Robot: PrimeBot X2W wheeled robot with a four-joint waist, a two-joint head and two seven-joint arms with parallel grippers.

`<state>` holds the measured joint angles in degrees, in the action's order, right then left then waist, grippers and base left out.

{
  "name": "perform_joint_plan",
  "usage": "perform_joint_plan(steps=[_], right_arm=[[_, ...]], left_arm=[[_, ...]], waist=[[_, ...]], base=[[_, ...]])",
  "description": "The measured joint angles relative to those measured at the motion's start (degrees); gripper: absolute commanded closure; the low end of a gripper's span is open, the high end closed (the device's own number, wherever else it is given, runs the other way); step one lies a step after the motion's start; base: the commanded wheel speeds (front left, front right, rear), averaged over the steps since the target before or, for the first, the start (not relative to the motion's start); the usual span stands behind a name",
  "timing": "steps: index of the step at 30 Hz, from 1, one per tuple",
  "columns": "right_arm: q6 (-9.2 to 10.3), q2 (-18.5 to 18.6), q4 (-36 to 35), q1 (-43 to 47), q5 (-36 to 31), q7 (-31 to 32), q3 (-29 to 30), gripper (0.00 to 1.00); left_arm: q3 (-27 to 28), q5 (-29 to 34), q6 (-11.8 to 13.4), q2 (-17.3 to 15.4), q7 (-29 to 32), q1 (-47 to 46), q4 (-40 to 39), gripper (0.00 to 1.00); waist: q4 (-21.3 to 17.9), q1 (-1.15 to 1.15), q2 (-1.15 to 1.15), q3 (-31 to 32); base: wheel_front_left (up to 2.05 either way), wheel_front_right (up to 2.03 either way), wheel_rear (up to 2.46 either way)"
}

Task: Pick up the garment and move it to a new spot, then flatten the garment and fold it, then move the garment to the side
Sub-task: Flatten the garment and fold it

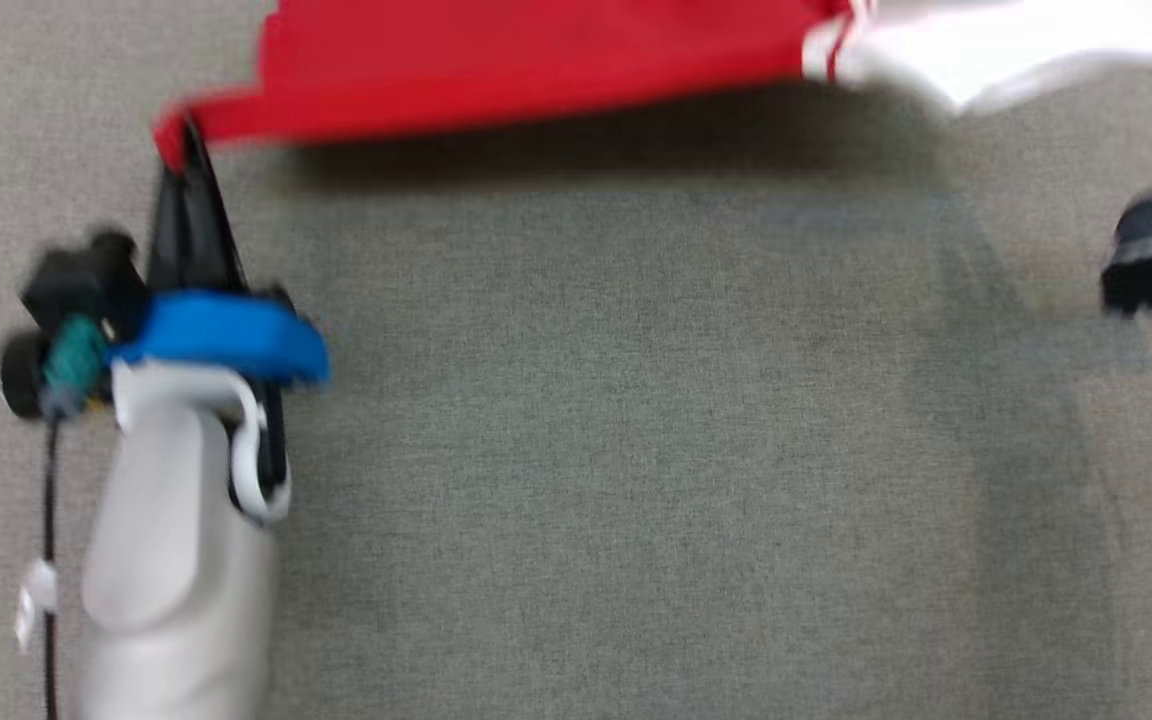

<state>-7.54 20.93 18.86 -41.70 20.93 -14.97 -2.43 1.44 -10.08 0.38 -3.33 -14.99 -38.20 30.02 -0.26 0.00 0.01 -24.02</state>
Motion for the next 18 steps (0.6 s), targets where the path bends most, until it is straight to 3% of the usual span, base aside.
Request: perform_joint_plan(steps=[7,18], right_arm=[[0.03,-2.11,-0.44,20.49,4.38,0.00,-3.90,1.00],[0.04,-4.50,2.19,37.46,5.34,0.00,-4.48,1.00]], left_arm=[[-3.54,-5.10,-0.86,0.43,0.00,14.69,0.96,1.00],[-6.32,-8.96,0.59,0.52,0.00,30.49,1.71,1.00]], waist=[[0.03,-0.01,-0.01,4.03],[-0.17,-0.01,-0.02,14.74]], base=[[0.00,0.00,0.00],[0.00,0.00,0.00]])
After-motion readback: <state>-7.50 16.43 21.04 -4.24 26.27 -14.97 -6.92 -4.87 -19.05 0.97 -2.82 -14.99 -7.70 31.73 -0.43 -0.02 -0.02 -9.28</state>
